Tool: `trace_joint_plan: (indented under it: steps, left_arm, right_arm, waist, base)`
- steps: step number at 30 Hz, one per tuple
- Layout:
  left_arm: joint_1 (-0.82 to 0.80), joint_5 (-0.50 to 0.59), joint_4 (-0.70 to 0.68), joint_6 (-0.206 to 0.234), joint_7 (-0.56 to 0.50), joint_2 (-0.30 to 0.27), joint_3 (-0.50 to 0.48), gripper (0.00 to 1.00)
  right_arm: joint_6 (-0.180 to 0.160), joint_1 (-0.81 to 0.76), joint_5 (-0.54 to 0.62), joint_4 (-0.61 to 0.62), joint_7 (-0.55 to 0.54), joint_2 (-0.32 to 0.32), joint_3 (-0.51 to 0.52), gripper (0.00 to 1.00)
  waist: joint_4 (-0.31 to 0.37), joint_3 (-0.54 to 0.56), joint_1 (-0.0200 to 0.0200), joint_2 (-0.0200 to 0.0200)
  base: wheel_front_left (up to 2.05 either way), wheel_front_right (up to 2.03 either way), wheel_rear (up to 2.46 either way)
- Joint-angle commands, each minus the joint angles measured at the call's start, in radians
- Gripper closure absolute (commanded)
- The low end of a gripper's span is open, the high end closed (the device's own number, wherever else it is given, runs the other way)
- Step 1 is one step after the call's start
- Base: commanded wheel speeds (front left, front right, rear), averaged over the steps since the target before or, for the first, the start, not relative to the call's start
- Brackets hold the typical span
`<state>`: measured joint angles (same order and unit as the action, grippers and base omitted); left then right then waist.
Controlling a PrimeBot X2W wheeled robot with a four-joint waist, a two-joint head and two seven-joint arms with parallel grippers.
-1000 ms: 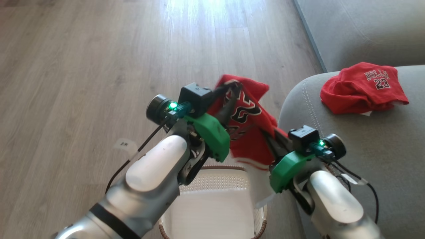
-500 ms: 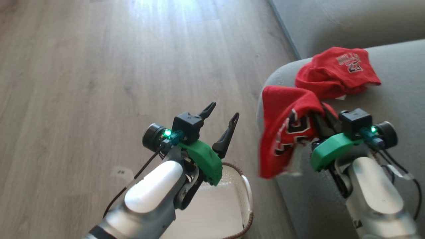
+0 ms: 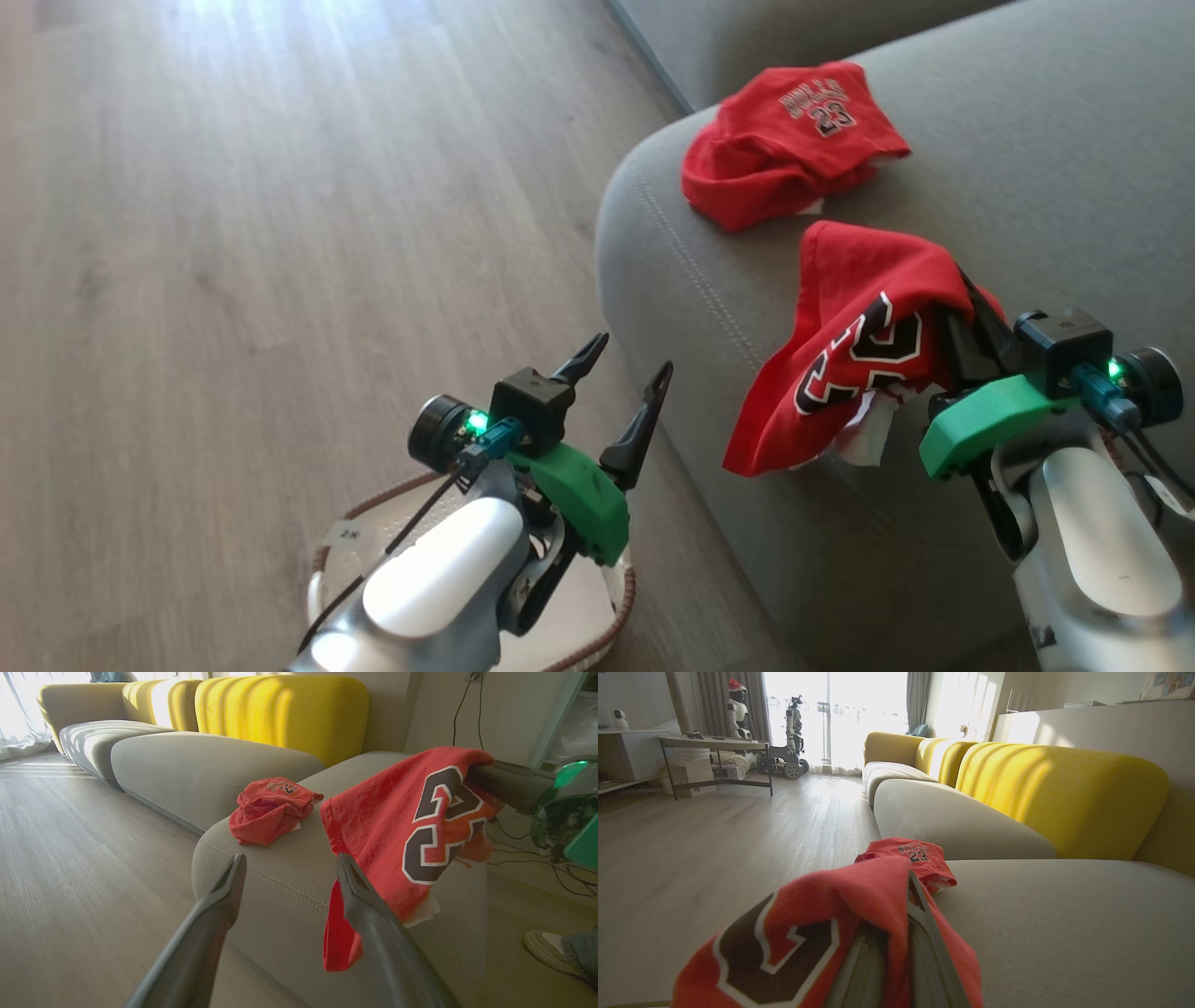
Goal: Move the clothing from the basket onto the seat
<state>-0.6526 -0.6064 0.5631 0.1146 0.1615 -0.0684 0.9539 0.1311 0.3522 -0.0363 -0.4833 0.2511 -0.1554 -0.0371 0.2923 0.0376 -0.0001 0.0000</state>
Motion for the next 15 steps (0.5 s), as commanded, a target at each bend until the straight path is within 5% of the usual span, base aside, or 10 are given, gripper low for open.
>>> trace_joint_plan:
  steps: [1,8,15]
  left_arm:
    - [-0.027,-0.007,-0.021,0.002,0.015,-0.005,-0.025,0.0]
    - [-0.03,-0.006,-0.008,0.001,0.024,0.003,-0.004,0.0]
    - [-0.031,-0.002,0.014,-0.006,0.038,0.006,0.014,0.0]
  right_arm:
    - [0.0,0.031,0.003,0.053,-0.001,-0.001,-0.014,1.0]
    - [0.0,0.031,0.0,0.064,-0.007,0.008,-0.015,1.0]
    - [0.0,0.096,0.0,0.036,-0.008,-0.006,0.001,1.0]
  waist:
    - [0.048,-0.03,0.0001,0.0]
    - [0.067,-0.058,0.0001,0.0]
    - [0.016,-0.085,0.0001,0.0]
  base:
    - [0.0,0.0,0.0]
    - [0.0,0.0,0.0]
    - [0.0,0.0,0.0]
